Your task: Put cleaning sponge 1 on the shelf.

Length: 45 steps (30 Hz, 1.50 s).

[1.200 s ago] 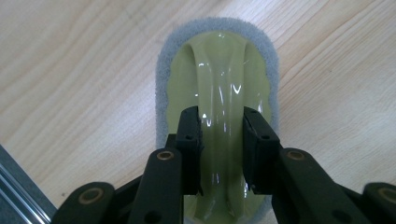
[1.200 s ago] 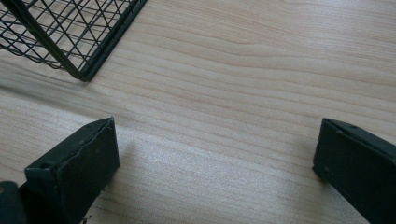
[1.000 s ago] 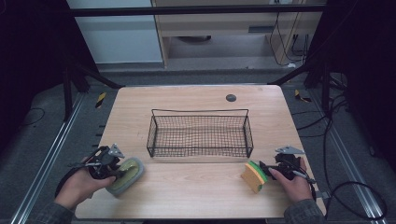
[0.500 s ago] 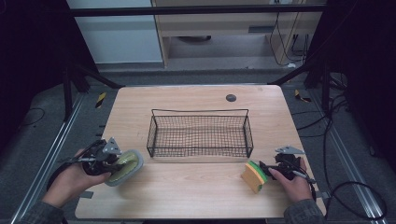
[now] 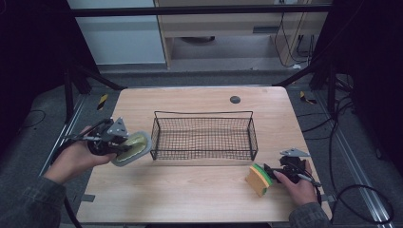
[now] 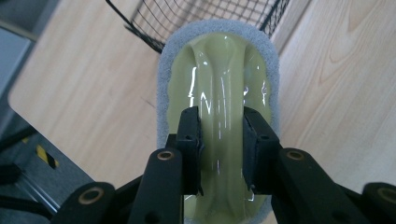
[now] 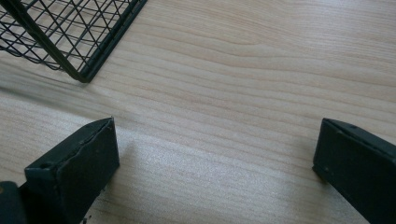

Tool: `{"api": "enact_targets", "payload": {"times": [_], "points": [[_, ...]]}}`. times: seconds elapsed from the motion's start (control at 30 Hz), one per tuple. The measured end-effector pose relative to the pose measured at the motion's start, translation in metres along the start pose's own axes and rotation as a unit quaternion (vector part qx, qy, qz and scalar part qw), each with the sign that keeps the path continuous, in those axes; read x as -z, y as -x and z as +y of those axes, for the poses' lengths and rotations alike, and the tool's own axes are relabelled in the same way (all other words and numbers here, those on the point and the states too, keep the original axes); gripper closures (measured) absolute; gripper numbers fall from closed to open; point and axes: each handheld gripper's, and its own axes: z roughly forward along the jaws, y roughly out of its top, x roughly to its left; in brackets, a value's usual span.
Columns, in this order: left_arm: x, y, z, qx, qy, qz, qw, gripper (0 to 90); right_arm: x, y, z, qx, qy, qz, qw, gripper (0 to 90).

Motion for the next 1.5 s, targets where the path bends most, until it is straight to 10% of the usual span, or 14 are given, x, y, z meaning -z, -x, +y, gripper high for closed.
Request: {"api": "enact_targets", "payload": {"times": [0.53,1.0,1.5], "points": [[-0.011,-0.023,0.055,-0.077,0.005,0.014,0.9969,70.8,0.000,-0.001,0.000,0.000,0.000,-0.001,1.0000,0.9],[-0.029,-0.002,0.096,-0.159,0.000,0.060,0.9854,70.8,0.000,-0.001,0.000,0.003,-0.001,-0.001,1.0000,1.0],[-0.058,0.004,0.114,-0.199,0.010,0.050,0.9787,70.8,0.000,-0.001,0.000,0.004,-0.001,-0.001,1.0000,0.8]]}}
